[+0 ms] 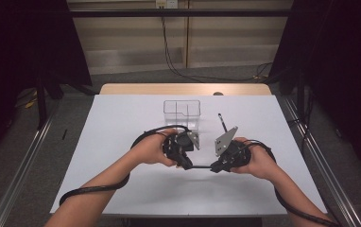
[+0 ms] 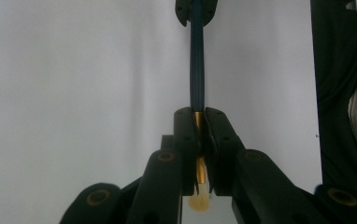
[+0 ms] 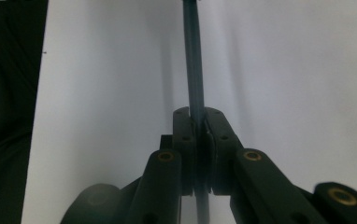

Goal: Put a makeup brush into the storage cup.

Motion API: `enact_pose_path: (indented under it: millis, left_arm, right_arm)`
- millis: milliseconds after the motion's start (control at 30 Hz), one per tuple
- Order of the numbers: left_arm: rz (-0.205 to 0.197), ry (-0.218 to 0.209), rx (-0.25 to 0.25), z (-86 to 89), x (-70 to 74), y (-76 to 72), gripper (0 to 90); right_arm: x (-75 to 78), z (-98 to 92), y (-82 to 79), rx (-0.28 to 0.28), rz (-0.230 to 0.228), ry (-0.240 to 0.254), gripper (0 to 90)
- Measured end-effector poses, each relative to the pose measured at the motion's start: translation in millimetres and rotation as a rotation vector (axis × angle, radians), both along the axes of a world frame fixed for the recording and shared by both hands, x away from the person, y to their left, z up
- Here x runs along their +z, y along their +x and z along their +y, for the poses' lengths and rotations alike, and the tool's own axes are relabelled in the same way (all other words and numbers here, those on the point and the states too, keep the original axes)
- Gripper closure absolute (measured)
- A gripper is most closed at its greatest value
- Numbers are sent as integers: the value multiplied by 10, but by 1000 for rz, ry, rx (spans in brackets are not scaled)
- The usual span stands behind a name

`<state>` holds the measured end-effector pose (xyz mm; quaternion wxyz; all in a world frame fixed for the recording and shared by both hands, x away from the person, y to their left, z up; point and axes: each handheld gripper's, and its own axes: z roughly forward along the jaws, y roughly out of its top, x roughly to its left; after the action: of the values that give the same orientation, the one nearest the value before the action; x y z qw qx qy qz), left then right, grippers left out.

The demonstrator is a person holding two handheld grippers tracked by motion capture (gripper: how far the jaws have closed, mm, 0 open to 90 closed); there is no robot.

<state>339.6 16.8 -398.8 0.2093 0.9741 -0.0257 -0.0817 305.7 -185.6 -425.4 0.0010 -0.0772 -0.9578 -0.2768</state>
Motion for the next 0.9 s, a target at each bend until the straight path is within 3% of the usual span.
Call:
enact_pose_path:
  millis: [467,567,900]
  left_arm:
    - [-16,-31,-23,23,-22,18,837]
    - [-1,-58,2,53,-24,20,828]
    - [44,-171,41,193,-9,63,623]
  right_arm:
    - [-8,-24,-17,11,-10,12,853]
    - [-6,-25,-17,9,-10,9,853]
    - [-14,-51,-12,-9,-15,9,853]
